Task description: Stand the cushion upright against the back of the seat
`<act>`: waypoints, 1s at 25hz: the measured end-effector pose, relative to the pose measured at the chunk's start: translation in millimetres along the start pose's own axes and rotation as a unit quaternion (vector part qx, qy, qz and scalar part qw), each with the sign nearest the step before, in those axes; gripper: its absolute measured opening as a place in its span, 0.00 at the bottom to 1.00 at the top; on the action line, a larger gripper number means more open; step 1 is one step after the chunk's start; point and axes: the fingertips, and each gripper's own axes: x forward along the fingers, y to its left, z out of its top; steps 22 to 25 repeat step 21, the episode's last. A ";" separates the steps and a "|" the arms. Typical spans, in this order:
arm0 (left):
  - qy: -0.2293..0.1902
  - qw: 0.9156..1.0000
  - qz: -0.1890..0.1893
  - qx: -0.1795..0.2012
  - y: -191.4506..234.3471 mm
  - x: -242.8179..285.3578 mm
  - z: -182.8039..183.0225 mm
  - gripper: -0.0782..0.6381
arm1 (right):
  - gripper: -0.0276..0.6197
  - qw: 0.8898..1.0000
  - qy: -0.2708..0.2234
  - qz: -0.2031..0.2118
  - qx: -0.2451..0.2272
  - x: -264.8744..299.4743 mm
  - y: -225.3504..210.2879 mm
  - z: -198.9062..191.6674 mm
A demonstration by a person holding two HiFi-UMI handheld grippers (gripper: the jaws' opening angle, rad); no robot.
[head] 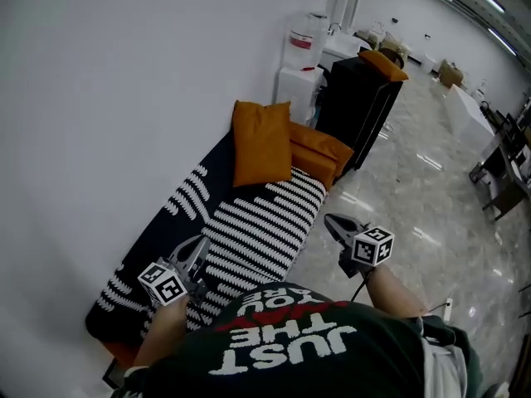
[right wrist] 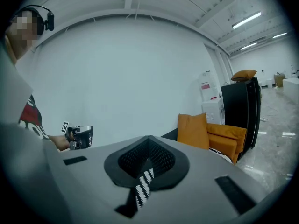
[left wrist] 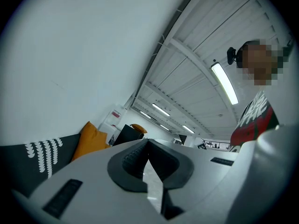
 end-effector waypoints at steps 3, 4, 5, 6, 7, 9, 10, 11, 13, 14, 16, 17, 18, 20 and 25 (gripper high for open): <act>0.008 1.000 -0.005 0.001 -8.1 3.6 -2.0 0.12 | 0.08 1.000 0.002 0.000 0.001 -4.9 0.4 -4.7; 0.011 1.000 -0.006 0.001 -8.3 5.4 -4.0 0.12 | 0.08 1.000 0.001 0.000 0.001 -4.6 -1.2 -5.8; 0.014 1.000 -0.007 0.001 -7.7 7.2 -6.9 0.12 | 0.08 1.000 0.000 0.001 0.002 -4.1 -3.3 -7.2; 0.015 1.000 -0.006 0.000 -7.2 8.5 -10.0 0.12 | 0.08 1.000 0.000 0.002 0.002 -3.9 -5.0 -8.9; 0.016 1.000 -0.004 -0.001 -7.4 8.8 -12.9 0.12 | 0.08 1.000 0.001 0.004 0.001 -4.6 -5.6 -10.9; 0.016 1.000 0.001 -0.006 -10.0 6.6 -16.3 0.12 | 0.08 1.000 0.004 0.008 -0.003 -8.7 -4.1 -14.1; 0.015 1.000 0.002 -0.008 -11.9 5.4 -16.6 0.12 | 0.08 1.000 0.005 0.009 -0.005 -11.2 -3.2 -14.9; 0.015 1.000 0.002 -0.007 -13.5 4.9 -16.2 0.12 | 0.08 1.000 0.005 0.009 -0.005 -12.9 -2.9 -14.8; 0.014 1.000 -0.001 -0.005 -14.4 5.1 -14.7 0.12 | 0.08 1.000 0.003 0.008 -0.005 -13.0 -3.4 -13.0; 0.015 1.000 -0.001 -0.005 -14.1 4.8 -14.1 0.12 | 0.08 1.000 0.003 0.008 -0.005 -12.2 -3.1 -12.0; 0.015 1.000 -0.001 -0.007 -15.2 1.6 -13.0 0.12 | 0.08 1.000 0.004 0.009 -0.006 -12.3 0.4 -10.1; 0.016 1.000 0.000 -0.009 -17.2 -1.1 -12.5 0.12 | 0.08 1.000 0.004 0.010 -0.007 -13.6 3.3 -9.2; 0.016 1.000 0.002 -0.010 -19.4 -4.3 -12.2 0.12 | 0.08 1.000 0.005 0.011 -0.008 -15.3 6.8 -8.5; 0.017 1.000 0.003 -0.011 -24.0 -10.2 -11.4 0.12 | 0.08 1.000 0.005 0.015 -0.009 -18.5 13.5 -7.8; 0.017 1.000 0.004 -0.011 -26.3 -13.0 -10.9 0.12 | 0.08 1.000 0.005 0.016 -0.010 -20.0 16.8 -7.6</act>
